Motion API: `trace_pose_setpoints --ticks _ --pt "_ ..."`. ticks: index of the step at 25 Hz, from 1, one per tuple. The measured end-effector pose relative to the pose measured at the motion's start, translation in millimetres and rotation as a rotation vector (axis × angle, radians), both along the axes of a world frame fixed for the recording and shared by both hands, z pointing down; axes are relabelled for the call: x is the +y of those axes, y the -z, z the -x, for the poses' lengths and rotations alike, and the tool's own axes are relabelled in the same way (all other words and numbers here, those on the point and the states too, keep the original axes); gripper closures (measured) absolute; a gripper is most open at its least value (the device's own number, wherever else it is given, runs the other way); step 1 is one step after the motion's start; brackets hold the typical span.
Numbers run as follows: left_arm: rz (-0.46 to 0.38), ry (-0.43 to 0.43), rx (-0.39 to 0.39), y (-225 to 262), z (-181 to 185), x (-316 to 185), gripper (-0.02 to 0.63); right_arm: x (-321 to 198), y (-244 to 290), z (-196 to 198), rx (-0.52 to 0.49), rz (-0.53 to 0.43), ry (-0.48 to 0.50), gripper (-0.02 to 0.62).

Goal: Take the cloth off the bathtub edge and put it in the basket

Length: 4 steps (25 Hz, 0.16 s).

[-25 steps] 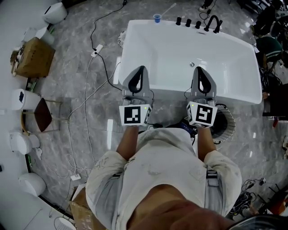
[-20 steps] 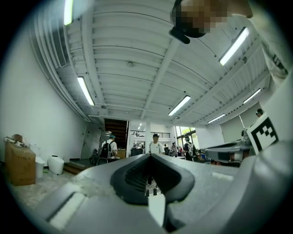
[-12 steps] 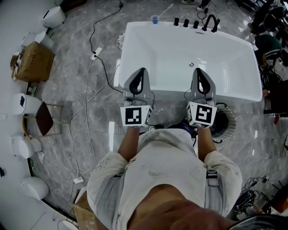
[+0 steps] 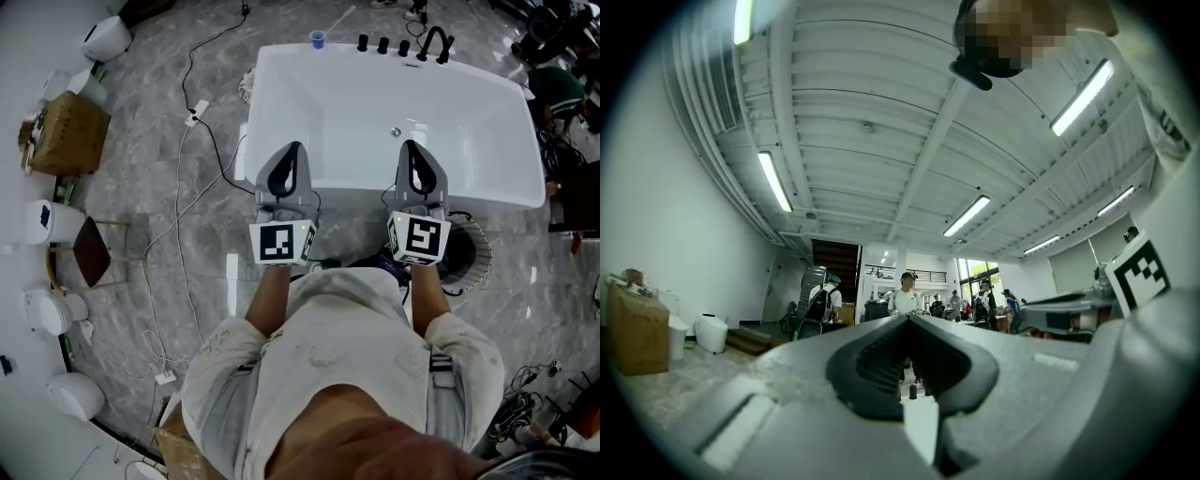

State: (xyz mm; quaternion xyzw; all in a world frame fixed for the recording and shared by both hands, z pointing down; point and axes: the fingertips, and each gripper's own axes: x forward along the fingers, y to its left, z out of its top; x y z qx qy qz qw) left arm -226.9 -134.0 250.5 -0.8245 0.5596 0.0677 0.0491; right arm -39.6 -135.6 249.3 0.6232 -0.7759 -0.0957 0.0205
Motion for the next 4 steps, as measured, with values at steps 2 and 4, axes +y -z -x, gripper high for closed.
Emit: trace_pose_setpoints --ticks 2,4 --pt "0.000 -0.001 0.002 -0.4 -0.1 -1.4 0.606 -0.8 -0.8 0.2 0.005 0.001 0.001 0.594" --pt "-0.001 -0.002 0.003 -0.3 -0.1 -2.7 0.606 -2.0 -1.8 0.4 0.009 0.002 0.004 0.594"
